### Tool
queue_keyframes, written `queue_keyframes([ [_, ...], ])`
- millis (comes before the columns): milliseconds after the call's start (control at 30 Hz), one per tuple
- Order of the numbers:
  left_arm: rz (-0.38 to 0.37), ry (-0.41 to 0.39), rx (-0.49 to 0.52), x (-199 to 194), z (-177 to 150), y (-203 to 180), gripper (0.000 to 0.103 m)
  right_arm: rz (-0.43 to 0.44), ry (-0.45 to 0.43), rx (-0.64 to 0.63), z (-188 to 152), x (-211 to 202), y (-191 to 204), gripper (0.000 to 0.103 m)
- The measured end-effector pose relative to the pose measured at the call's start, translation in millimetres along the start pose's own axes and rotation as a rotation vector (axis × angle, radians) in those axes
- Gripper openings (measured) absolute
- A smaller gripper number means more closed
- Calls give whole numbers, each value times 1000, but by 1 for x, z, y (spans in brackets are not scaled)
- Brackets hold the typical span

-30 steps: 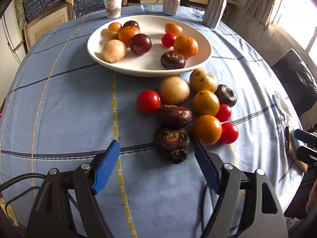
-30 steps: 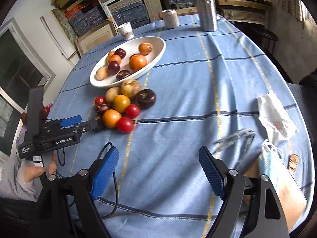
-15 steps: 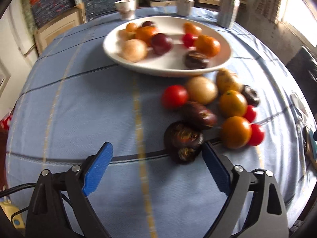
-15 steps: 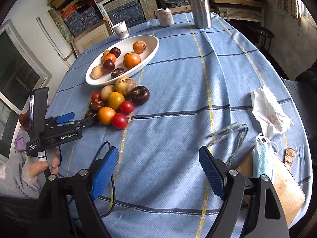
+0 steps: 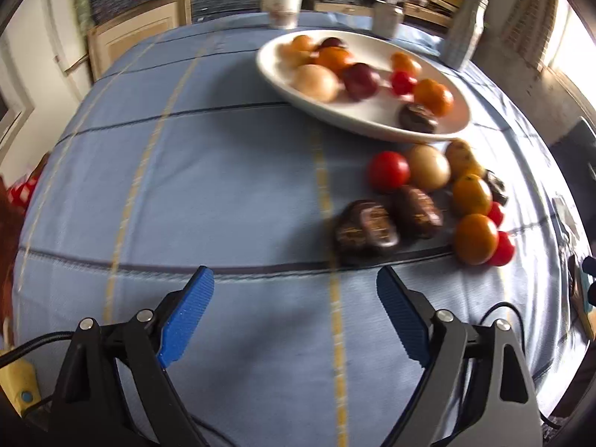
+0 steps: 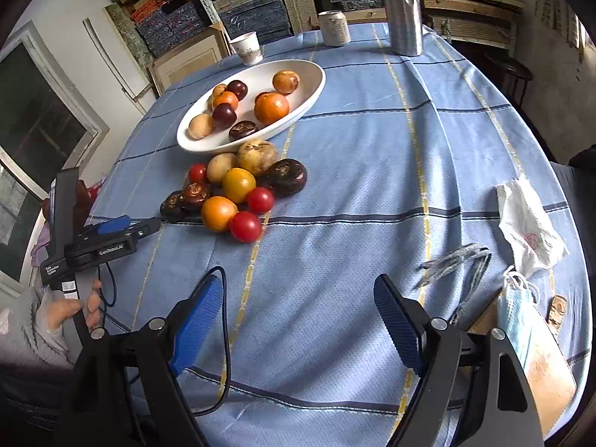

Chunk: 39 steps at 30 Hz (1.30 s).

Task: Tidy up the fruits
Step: 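Grasp a dark brown mangosteen with the left gripper and lift it toward the plate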

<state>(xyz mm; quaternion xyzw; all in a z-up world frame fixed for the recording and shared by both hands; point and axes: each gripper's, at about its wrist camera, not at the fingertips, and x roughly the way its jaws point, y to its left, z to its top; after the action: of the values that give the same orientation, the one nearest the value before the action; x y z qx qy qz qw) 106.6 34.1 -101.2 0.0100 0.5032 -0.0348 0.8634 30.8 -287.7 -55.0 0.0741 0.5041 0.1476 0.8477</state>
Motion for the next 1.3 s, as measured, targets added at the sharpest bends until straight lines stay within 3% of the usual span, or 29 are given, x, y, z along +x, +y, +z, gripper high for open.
queue_keyframes([
  [233,-46,8,60,12,10,-18,75,-34,-12,49,-6,-7,-13,84],
  [767,-84,2,59,22,19,-17,65,-42,10,49,-5,-1,-15,84],
  [900,-92,0,55,22,19,-16,58,-41,13,50,-5,0,-14,84],
  [1033,-104,-4,51,20,20,-16,44,-40,12,53,-5,1,-15,84],
  [1300,-76,-26,6,-5,6,0,44,12,24,31,5,15,-2,84],
])
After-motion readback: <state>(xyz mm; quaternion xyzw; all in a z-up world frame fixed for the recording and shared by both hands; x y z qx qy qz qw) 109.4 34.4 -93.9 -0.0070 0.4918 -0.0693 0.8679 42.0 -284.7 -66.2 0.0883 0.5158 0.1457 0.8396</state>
